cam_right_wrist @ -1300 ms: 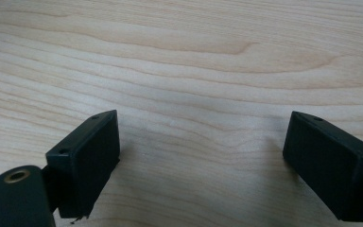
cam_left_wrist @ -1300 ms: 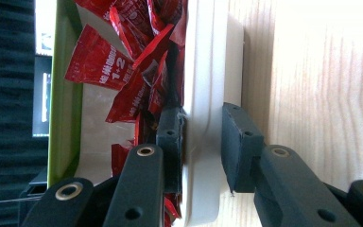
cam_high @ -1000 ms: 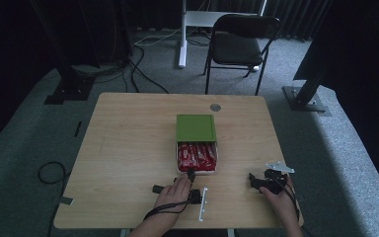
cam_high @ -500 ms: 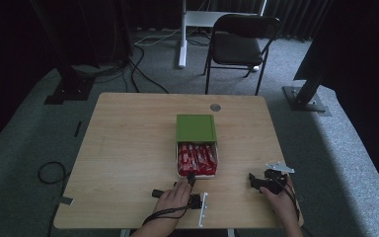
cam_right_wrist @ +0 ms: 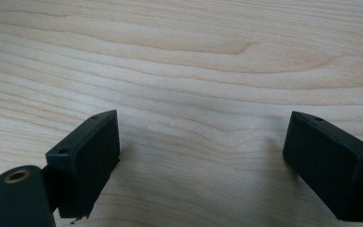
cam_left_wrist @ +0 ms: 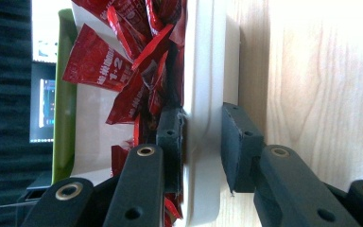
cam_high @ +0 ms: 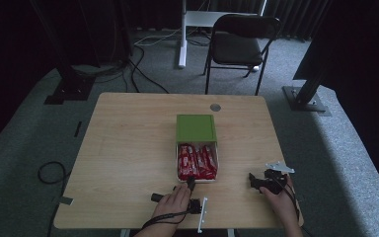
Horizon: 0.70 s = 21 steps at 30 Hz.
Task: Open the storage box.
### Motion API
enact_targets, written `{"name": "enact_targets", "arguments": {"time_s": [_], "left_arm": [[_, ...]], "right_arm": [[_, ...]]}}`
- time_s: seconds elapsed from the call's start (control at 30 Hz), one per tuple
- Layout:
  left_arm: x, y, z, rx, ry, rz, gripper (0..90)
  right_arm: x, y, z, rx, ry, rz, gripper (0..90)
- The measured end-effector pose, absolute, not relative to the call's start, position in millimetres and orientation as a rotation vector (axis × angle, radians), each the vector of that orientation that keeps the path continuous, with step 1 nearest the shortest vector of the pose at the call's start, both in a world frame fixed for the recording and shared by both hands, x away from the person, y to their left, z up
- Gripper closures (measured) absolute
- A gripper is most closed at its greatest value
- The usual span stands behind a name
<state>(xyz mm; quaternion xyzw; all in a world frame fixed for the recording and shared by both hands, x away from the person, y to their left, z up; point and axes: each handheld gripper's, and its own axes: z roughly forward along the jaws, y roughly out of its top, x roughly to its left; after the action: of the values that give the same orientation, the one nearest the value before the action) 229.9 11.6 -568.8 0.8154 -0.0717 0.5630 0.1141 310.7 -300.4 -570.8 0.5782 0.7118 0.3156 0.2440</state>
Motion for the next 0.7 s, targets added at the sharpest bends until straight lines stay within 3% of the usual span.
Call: {"name": "enact_targets", "arguments": {"time_s": [0.7], "left_arm": [[218,17,-570,2.396,-0.231,1.629,72.0]], "right_arm": [[311,-300,-571,1.579,1.944,0.862,11.3]]}}
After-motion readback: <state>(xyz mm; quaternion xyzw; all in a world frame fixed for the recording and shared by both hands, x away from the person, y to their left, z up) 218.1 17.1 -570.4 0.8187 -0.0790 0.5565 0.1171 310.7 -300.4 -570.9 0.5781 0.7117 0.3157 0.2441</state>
